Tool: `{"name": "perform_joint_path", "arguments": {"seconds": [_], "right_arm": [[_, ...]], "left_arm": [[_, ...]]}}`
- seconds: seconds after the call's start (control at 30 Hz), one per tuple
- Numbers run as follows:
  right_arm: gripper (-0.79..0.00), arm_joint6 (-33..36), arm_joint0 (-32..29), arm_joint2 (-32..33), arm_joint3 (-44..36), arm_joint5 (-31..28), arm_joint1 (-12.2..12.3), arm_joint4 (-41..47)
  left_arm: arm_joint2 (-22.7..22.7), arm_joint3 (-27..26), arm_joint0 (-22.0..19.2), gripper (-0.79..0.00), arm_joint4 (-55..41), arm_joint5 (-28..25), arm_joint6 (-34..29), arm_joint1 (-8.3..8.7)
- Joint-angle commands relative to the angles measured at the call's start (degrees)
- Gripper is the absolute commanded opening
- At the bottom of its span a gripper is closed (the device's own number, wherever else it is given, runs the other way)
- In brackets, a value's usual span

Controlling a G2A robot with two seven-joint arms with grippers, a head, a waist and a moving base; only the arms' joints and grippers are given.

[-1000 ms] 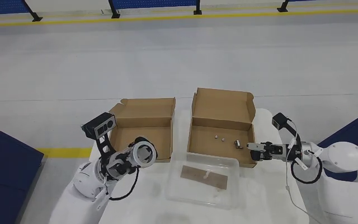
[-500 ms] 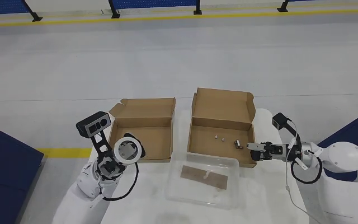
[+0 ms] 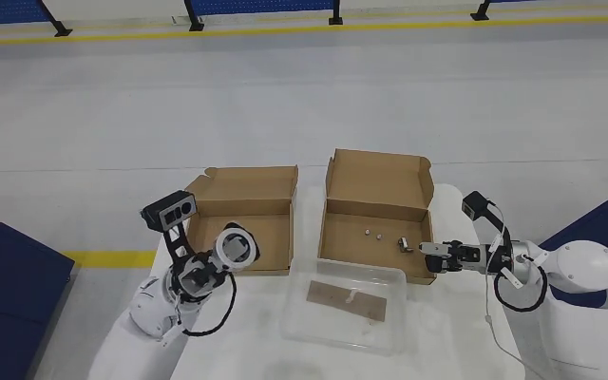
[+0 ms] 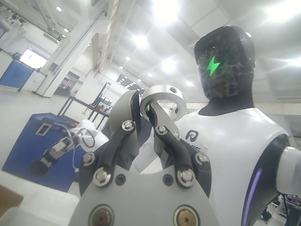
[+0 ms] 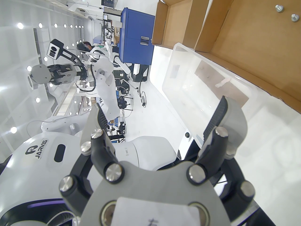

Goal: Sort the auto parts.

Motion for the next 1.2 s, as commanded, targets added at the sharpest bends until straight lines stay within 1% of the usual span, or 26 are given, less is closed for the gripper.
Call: {"name": "perform_joint_path", "arguments": {"seconds": [0.0,0.2,0.4,0.57,0.8,0.83,0.9,0.97,1.07,1.1,1.17], "right_arm": [[0.0,0.0,0.0,0.0,0.0,0.0,0.0,0.0],[0.0,0.0,0.0,0.0,0.0,0.0,0.0,0.0],[0.0,0.0,0.0,0.0,0.0,0.0,0.0,0.0],[0.0,0.0,0.0,0.0,0.0,0.0,0.0,0.0],[0.0,0.0,0.0,0.0,0.0,0.0,0.0,0.0],[0.0,0.0,0.0,0.0,0.0,0.0,0.0,0.0],[0.0,0.0,0.0,0.0,0.0,0.0,0.0,0.0],[0.0,0.0,0.0,0.0,0.0,0.0,0.0,0.0],[0.0,0.0,0.0,0.0,0.0,0.0,0.0,0.0],[0.0,0.0,0.0,0.0,0.0,0.0,0.0,0.0],[0.0,0.0,0.0,0.0,0.0,0.0,0.0,0.0]], "left_arm": [[-0.6,2.2,-0.1,-0.785,3.2,2.5,0.3,0.09],[-2.8,6.1,0.2,-0.785,9.2,7.1,-1.0,0.62],[-5.5,8.9,2.7,-0.785,13.5,10.2,-2.5,1.35],[-6.0,9.8,4.2,-0.785,16.4,11.4,-1.6,1.57],[-6.0,9.9,4.2,-0.785,16.8,11.9,-1.5,1.58],[-6.2,10.2,3.9,-0.785,20.5,15.2,-1.5,1.73],[-6.3,8.9,3.2,-0.785,27.9,22.2,0.1,1.88],[-6.1,8.8,2.8,-0.785,31.1,30.0,2.0,1.92],[-6.1,8.6,2.3,-0.785,37.4,39.6,3.3,2.13],[-6.1,8.2,2.1,-0.785,39.8,42.4,3.9,2.2],[-5.6,8.1,2.5,-0.785,41.5,47.1,5.5,2.14]]}}
